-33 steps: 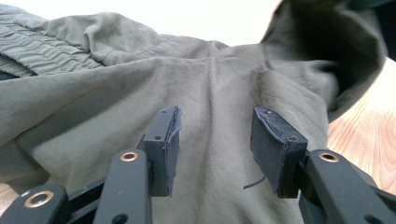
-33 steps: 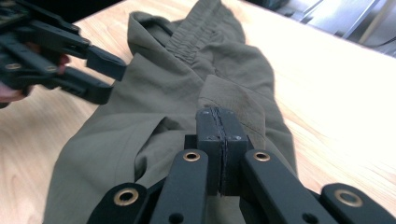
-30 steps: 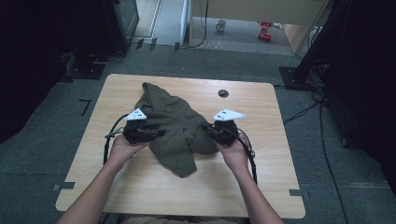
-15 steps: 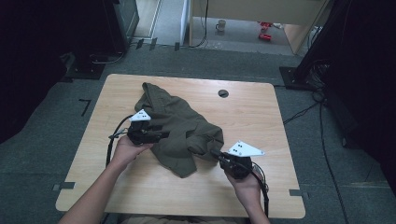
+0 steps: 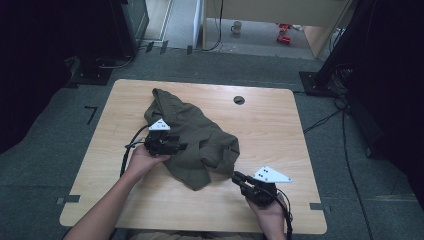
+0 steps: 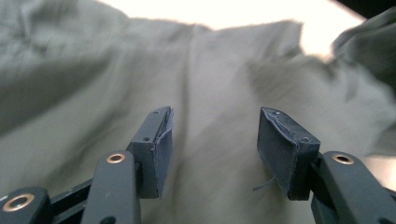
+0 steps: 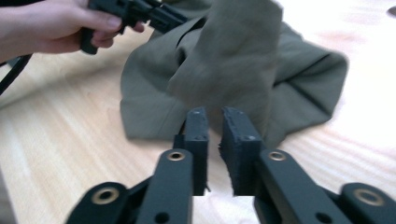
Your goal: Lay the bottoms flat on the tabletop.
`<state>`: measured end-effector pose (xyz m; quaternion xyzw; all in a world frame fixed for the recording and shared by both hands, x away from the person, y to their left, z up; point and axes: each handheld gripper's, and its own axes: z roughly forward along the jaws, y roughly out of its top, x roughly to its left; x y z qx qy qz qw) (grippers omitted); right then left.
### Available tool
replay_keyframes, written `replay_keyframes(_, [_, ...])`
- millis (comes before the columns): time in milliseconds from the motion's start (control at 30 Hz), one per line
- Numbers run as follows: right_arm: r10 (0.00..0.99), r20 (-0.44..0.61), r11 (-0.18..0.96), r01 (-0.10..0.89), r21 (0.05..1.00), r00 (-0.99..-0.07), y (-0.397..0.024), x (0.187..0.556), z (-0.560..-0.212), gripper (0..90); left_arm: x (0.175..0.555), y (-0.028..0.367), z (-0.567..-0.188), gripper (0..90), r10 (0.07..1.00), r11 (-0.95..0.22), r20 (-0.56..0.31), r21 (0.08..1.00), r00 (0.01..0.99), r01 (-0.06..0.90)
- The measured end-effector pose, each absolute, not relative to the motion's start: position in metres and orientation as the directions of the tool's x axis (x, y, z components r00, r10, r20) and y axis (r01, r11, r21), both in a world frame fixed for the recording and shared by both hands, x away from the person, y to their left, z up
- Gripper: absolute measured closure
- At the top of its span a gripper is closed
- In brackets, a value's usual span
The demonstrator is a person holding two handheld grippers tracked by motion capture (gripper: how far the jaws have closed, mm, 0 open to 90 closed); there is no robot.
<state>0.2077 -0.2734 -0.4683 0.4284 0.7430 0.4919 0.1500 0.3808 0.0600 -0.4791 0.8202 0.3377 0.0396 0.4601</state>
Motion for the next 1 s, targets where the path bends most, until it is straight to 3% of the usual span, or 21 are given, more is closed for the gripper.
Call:
replay_keyframes(233, [0.795,0.17,0.16,0.471,0.868,-0.582,-0.273,0.224,-0.46,74.1,0.382,0.039,-0.461,42.2,0.527,-0.36,-0.282,0.78,0.802,0.511])
replay_keyframes(433, [0.803,0.147,0.166,0.454,0.875,-0.577,-0.271,0.232,-0.459,71.6,0.382,0.027,-0.472,45.6,0.517,-0.406,-0.282,0.75,0.808,0.522])
replay_keyframes(567, [0.804,0.148,0.16,0.45,0.879,-0.575,-0.271,0.236,-0.46,70.4,0.38,0.018,-0.477,54.3,0.5,-0.441,-0.284,0.729,0.818,0.523])
replay_keyframes(767, [0.805,0.154,0.152,0.45,0.88,-0.573,-0.27,0.239,-0.461,69.4,0.38,0.013,-0.481,86.7,0.493,-0.499,-0.259,0.697,0.83,0.515])
replay_keyframes(1000, [0.806,0.149,0.154,0.445,0.882,-0.573,-0.271,0.241,-0.461,68.7,0.373,0.025,-0.462,89.6,0.512,-0.461,-0.222,0.744,0.83,0.484])
